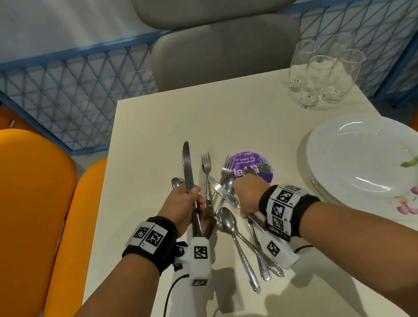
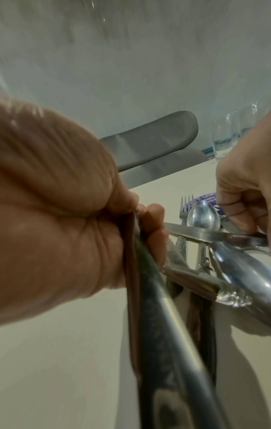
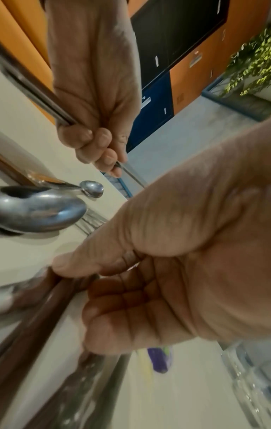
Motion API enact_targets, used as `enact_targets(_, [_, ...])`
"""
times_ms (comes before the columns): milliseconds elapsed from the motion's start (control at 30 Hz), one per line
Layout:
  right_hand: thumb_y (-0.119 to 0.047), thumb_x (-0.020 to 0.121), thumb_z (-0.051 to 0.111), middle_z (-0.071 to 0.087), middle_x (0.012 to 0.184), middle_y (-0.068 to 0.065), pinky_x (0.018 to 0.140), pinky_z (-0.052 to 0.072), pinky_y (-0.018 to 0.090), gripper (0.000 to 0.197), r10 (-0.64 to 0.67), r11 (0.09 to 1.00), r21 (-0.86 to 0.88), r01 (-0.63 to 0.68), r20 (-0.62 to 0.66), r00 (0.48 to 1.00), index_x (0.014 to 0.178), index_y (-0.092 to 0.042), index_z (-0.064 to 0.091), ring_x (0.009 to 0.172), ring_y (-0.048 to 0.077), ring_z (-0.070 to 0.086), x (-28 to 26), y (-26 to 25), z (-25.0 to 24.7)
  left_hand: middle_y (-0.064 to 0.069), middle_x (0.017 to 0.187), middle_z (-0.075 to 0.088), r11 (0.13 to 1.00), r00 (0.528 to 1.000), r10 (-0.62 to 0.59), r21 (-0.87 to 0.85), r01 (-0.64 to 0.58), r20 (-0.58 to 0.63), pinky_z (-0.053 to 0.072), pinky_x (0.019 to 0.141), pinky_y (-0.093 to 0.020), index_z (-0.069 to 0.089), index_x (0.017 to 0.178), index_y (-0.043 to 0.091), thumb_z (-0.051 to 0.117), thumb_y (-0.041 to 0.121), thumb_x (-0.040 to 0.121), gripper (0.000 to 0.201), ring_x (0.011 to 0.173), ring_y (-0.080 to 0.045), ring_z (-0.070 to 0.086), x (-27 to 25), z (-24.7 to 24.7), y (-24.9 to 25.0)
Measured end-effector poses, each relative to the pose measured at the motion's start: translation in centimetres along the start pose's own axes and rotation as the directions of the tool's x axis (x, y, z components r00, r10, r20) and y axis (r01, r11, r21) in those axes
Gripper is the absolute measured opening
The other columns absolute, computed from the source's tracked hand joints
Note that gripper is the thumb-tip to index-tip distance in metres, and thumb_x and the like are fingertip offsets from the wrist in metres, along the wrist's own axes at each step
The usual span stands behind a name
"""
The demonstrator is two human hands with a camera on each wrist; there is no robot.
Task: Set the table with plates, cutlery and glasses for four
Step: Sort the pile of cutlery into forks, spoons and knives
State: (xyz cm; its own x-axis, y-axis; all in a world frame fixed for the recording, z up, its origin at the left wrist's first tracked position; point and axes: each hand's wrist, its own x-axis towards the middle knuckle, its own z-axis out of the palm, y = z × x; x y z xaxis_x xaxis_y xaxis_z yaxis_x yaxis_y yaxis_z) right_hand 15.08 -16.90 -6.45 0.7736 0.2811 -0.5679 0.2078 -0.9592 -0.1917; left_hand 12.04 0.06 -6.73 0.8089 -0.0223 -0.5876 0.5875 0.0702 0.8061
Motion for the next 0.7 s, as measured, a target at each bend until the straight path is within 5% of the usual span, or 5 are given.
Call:
enact_targets(167, [-0.006, 0.081, 0.070, 0.055, 0.070, 0.000, 0.080, 0.057, 0.030, 0.023, 0.022, 0.997, 0.077, -0.022, 0.002, 1.000, 0.102, 0.000, 0.064, 0.081, 0.021, 0.064, 0.1, 0.1, 0.5, -0.005, 0.070, 0.048, 1.000, 1.000, -0.006, 0.000, 0.006, 0.002, 0.042, 0.057, -0.030, 0.047, 0.098, 0.008, 0.042, 0.010, 0.100, 0.005, 0.058, -0.015, 0.046, 0.2, 0.1, 0.1])
enact_targets(433, [-0.011, 0.082, 0.065, 0.054, 0.070, 0.001, 0.068, 0.054, 0.027, 0.016, 0.061, 0.986, 0.154, -0.059, -0.012, 0.998, 0.071, -0.011, 0.053, 0.071, 0.019, 0.059, -0.1, 0.6, 0.8, -0.008, 0.075, 0.047, 0.999, 0.999, -0.041, 0.001, 0.041, -0.002, 0.041, 0.056, -0.029, 0.049, 0.107, 0.004, 0.040, -0.008, 0.092, 0.021, 0.059, -0.015, 0.045, 0.1, 0.1, -0.1])
enact_targets(700, [-0.007, 0.082, 0.070, 0.068, 0.085, 0.010, 0.069, 0.059, 0.031, 0.011, 0.068, 0.861, 0.508, -0.001, -0.113, 0.991, 0.091, -0.005, 0.063, 0.073, 0.021, 0.069, -0.7, 0.8, -2.1, -0.008, 0.072, 0.050, 1.000, 0.999, -0.012, 0.016, 0.011, 0.037, 0.047, 0.062, -0.029, 0.048, 0.100, 0.005, 0.037, 0.000, 0.098, 0.013, 0.064, -0.019, 0.051, -0.2, 0.2, -0.2])
